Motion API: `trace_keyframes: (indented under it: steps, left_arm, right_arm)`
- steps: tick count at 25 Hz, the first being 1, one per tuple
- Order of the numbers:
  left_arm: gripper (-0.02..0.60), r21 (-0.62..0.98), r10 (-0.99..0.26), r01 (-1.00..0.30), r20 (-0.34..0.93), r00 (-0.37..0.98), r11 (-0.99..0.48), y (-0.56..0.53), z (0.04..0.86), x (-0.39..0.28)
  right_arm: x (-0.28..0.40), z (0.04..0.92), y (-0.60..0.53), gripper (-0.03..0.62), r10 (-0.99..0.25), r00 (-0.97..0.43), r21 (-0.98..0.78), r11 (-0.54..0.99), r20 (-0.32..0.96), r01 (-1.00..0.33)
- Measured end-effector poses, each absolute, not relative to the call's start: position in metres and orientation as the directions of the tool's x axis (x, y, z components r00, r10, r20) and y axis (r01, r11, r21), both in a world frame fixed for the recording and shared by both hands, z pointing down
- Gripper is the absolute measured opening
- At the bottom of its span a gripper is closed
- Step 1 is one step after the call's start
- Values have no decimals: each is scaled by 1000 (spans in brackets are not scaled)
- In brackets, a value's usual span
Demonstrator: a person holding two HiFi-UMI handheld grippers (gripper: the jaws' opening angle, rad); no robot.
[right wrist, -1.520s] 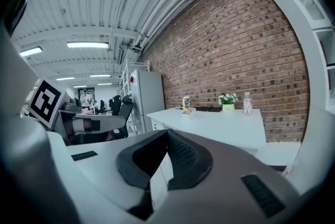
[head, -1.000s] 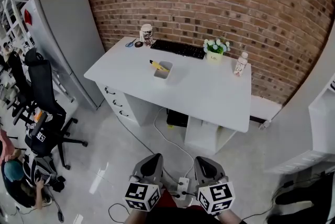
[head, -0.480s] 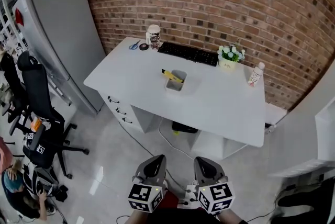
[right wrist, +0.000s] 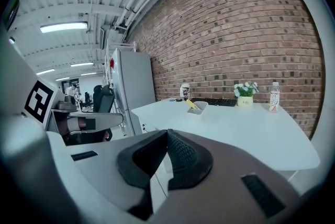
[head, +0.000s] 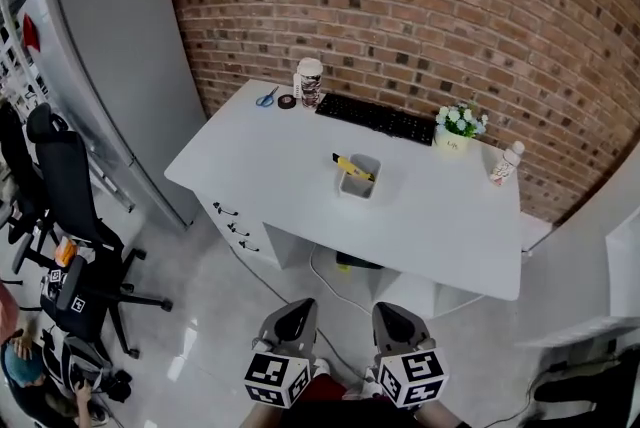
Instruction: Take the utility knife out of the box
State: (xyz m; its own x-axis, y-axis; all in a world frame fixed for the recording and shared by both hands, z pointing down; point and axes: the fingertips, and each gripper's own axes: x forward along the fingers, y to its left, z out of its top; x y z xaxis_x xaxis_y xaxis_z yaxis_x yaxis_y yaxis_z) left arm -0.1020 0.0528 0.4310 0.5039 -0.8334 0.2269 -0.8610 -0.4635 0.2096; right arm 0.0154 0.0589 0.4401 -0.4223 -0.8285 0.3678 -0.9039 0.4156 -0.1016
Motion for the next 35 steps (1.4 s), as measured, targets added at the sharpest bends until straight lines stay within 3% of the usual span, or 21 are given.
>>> trace_keyframes:
  steps: [35]
  left_arm:
    - [3,202,-831,-855,213,514,-478,-41,438,-127]
  right_arm:
    - [5,454,-12,8,-855,-347,-90,339,386,-936]
